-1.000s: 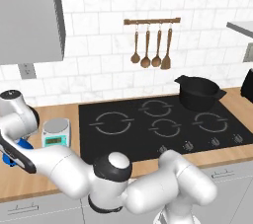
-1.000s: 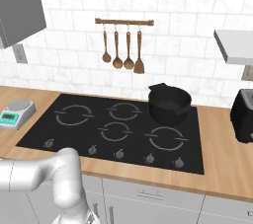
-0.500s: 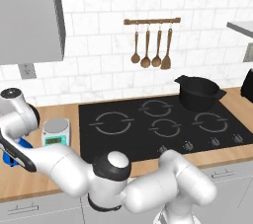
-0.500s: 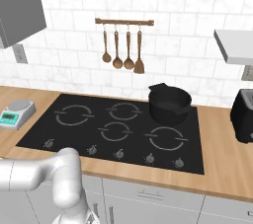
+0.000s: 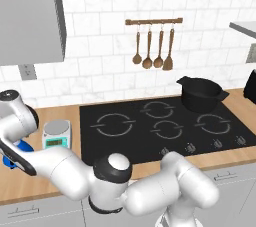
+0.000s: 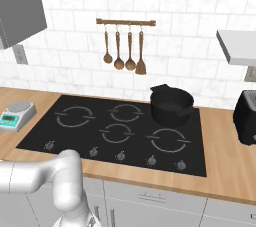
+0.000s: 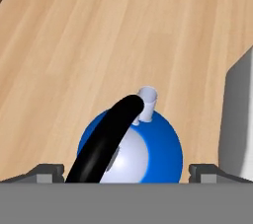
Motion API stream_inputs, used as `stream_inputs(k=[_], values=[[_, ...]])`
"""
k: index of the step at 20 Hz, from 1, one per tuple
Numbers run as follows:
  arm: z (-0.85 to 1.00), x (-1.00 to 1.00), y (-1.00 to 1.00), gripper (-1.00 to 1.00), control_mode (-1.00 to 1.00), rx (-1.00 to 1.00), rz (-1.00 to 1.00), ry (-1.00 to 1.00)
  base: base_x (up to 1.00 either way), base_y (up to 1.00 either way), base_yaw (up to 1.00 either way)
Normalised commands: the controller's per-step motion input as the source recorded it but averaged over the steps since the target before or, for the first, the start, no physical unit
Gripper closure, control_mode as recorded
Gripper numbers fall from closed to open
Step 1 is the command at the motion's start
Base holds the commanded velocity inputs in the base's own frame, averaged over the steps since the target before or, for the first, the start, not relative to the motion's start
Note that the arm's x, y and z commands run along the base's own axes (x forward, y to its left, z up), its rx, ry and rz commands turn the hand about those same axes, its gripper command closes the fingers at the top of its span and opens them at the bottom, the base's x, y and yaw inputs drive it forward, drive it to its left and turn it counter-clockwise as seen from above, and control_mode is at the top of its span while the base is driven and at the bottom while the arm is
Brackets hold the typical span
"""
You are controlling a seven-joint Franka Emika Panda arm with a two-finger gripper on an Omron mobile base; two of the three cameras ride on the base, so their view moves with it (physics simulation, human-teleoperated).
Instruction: Pick the kettle from the counter and place it on a stove burner. Then turn the burner on.
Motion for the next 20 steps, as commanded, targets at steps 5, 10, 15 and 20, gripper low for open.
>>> stream_inputs(k=[5, 10, 15, 20], values=[[-0.13, 0.00, 0.00, -1.00, -1.00, 0.00, -0.06, 0.00, 0.00, 0.00, 0.00], [-0.23, 0.14, 0.00, -1.00, -1.00, 0.00, -0.05, 0.00, 0.00, 0.00, 0.00], [0.00, 0.00, -0.07, -1.00, -1.00, 0.00, -0.03, 0.00, 0.00, 0.00, 0.00], [0.00, -0.28, -0.15, -1.00, -1.00, 0.00, -0.01, 0.00, 0.00, 0.00, 0.00]])
